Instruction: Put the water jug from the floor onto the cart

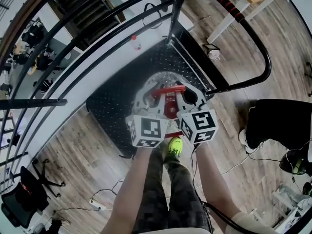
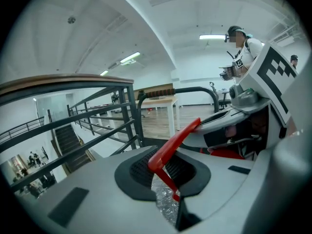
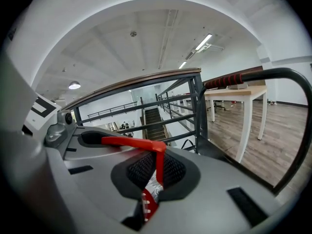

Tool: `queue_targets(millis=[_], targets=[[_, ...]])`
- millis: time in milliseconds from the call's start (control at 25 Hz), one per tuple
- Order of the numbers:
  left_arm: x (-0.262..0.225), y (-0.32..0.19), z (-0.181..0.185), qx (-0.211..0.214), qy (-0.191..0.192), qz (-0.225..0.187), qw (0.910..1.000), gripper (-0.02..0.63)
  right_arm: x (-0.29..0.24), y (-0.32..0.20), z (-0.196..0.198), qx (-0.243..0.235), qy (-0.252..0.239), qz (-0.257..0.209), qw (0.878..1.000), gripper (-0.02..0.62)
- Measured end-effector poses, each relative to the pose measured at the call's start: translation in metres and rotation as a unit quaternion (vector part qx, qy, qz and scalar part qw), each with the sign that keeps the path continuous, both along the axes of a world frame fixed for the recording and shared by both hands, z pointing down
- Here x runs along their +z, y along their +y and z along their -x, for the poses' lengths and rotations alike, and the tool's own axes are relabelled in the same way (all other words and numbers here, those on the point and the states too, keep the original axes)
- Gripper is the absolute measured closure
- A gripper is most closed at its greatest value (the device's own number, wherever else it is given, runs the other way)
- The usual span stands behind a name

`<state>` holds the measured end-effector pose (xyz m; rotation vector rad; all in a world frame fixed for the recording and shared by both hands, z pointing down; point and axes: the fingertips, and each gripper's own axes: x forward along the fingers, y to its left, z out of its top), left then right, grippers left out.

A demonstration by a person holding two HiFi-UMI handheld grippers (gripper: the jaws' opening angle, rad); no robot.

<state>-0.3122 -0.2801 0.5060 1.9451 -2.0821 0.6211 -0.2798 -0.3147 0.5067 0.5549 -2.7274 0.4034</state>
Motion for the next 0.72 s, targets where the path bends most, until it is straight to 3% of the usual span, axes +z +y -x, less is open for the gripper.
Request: queue_targets(millis=[360,720], targets=[[0.019,-0.02,0.023,0.023,0.009,0.017,0.9995,0.554,0.019,-0.018,0.022,0.015,0.018,0.01,1.0,0.574],[0.028,-0.046,0.058,0.033,0.027,0.008,0.999,0.552,0.027,-0.043,0.056,0.02,0.024,0.001,1.0,0.574]])
